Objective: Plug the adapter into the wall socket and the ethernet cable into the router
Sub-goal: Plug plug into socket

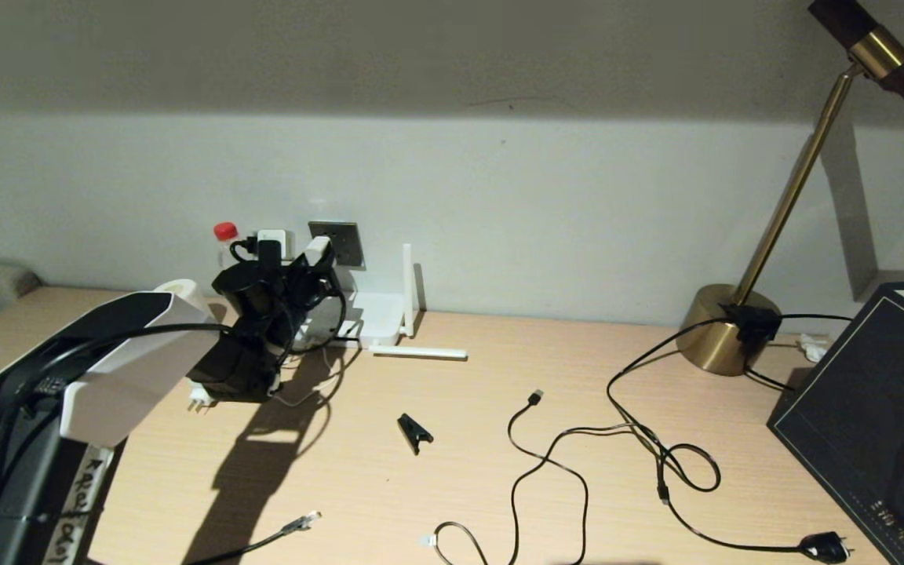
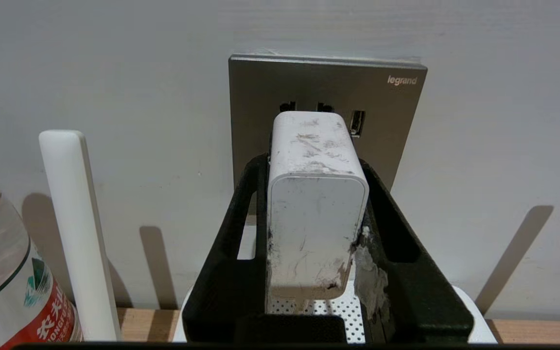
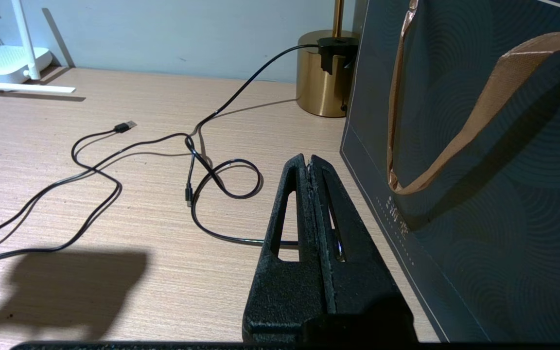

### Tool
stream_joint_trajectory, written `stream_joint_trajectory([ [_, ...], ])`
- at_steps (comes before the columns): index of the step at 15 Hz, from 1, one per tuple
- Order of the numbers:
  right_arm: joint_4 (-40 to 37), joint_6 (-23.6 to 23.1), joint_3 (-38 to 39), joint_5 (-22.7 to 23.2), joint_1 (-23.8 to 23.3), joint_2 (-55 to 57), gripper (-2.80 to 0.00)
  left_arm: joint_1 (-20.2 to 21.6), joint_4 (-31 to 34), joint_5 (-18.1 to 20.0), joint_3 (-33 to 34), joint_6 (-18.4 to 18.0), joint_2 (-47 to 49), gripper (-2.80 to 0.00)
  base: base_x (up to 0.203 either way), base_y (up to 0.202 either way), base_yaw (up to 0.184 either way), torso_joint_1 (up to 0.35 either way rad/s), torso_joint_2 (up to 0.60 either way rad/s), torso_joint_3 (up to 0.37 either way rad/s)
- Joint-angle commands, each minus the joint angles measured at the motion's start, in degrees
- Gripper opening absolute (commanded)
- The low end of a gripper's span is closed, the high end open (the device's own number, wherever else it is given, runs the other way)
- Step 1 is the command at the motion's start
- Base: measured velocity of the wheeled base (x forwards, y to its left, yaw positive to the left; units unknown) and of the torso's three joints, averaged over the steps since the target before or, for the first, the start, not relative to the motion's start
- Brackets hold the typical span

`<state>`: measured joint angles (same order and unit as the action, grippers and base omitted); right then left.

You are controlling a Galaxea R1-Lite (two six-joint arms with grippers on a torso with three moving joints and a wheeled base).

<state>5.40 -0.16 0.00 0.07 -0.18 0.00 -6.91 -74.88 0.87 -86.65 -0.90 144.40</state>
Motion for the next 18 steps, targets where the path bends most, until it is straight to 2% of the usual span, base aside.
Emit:
stream_joint_trajectory([
  [1, 0.05, -0.02, 2.02, 0.01, 0.01, 0.09, -2.80, 0.33, -0.18, 0.01, -0.71, 0.02, 0.53, -2.80, 0.000, 0.000, 0.000, 0.000, 0.00, 0.000],
  [9, 0.05, -0.02, 2.02, 0.01, 0.01, 0.09, -2.80, 0.67, 1.22, 0.09, -3.43, 0.01, 1.67, -2.80, 0.000, 0.000, 0.000, 0.000, 0.00, 0.000],
  [18, 0.05, -0.02, 2.02, 0.01, 0.01, 0.09, -2.80, 0.58, 1.23, 0.09, -3.43, -0.02, 1.67, -2.80, 0.000, 0.000, 0.000, 0.000, 0.00, 0.000],
])
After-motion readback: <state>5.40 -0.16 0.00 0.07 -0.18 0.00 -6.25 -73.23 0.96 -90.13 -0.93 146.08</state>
